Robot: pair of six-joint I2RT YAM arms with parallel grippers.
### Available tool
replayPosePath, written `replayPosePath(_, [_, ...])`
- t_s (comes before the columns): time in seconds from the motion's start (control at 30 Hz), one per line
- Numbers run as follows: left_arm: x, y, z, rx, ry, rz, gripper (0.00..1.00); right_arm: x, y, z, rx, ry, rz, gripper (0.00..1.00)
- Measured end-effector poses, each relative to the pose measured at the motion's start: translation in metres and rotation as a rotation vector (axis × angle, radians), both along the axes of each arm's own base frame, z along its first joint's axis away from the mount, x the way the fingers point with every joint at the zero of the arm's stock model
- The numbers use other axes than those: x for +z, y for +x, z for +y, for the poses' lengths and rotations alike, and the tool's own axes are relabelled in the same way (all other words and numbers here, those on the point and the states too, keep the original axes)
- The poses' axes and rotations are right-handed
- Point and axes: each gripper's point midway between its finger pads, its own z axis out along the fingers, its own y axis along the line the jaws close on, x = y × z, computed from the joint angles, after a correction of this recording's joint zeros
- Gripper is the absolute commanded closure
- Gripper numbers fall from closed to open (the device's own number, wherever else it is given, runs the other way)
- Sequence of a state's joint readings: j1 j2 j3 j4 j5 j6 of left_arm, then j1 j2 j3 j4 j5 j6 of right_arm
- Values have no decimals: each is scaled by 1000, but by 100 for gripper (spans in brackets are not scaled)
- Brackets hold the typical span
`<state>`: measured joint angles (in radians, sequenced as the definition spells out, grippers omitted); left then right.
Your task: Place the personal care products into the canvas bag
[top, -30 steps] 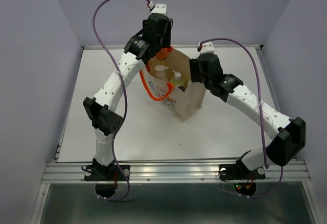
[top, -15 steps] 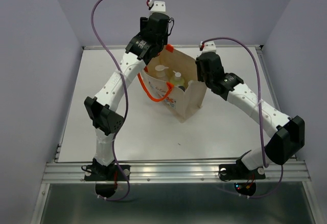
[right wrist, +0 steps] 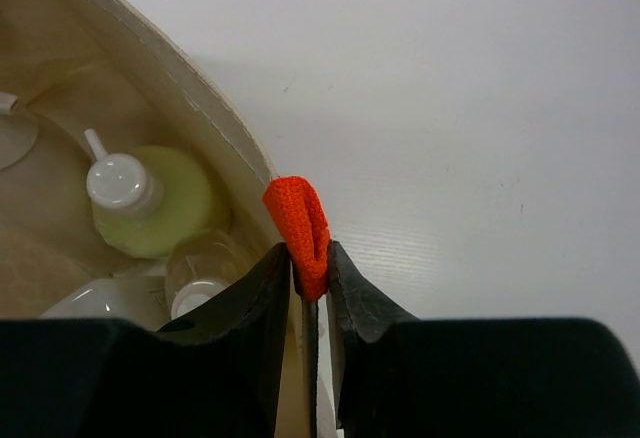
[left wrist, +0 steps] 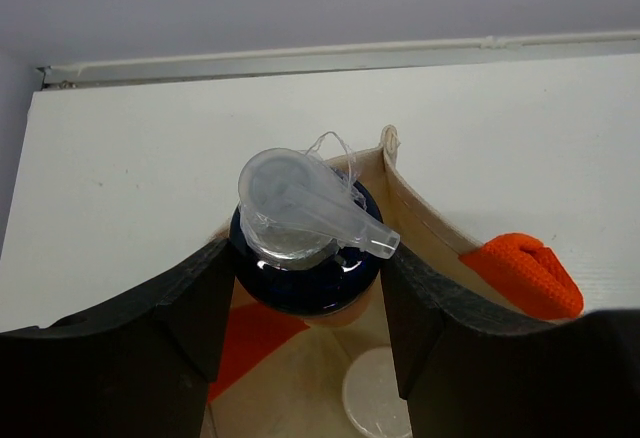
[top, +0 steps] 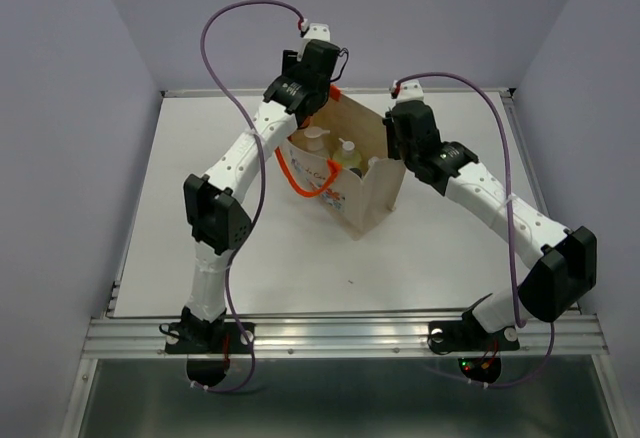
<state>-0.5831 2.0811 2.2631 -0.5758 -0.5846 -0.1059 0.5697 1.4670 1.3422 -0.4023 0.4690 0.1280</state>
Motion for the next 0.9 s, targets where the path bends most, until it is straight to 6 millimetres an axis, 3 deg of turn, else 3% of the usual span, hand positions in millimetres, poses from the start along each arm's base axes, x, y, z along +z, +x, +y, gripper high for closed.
replayPosePath(0.17, [-20, 3, 5, 29, 13, 29, 100, 0, 1, 0, 4, 6, 2, 75])
replayPosePath(0.47, [-73, -4, 10, 94, -27, 119, 100, 0, 1, 0, 5, 6, 3, 75])
replayPosePath(0.9, [-108, -10, 16, 229, -116, 134, 100, 0, 1, 0, 8, 7, 4, 75])
